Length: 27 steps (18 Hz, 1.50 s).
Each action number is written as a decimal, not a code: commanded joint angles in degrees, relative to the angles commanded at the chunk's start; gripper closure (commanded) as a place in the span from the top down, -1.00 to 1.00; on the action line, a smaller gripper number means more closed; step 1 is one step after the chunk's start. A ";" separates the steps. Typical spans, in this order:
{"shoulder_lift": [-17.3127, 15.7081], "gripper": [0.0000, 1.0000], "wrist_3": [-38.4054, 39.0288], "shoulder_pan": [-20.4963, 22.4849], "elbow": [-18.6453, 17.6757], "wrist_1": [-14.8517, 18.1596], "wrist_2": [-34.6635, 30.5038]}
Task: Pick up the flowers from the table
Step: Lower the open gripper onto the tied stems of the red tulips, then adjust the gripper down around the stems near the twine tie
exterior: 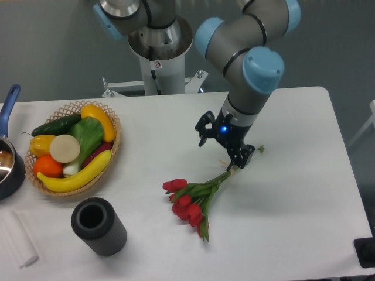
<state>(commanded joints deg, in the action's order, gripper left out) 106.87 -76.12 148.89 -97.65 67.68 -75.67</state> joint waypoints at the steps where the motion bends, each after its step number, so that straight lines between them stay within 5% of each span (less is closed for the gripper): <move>1: 0.70 1.00 0.09 -0.18 -0.17 0.09 -0.26; 9: 5.89 1.00 1.93 -0.62 0.44 -0.26 -2.99; 14: 8.00 1.00 5.45 -1.94 -1.14 -9.66 -2.99; 27: 9.23 1.00 5.36 -2.12 -1.32 -10.46 -2.99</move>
<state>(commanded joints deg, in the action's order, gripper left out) 116.10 -70.75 146.78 -98.96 57.22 -78.66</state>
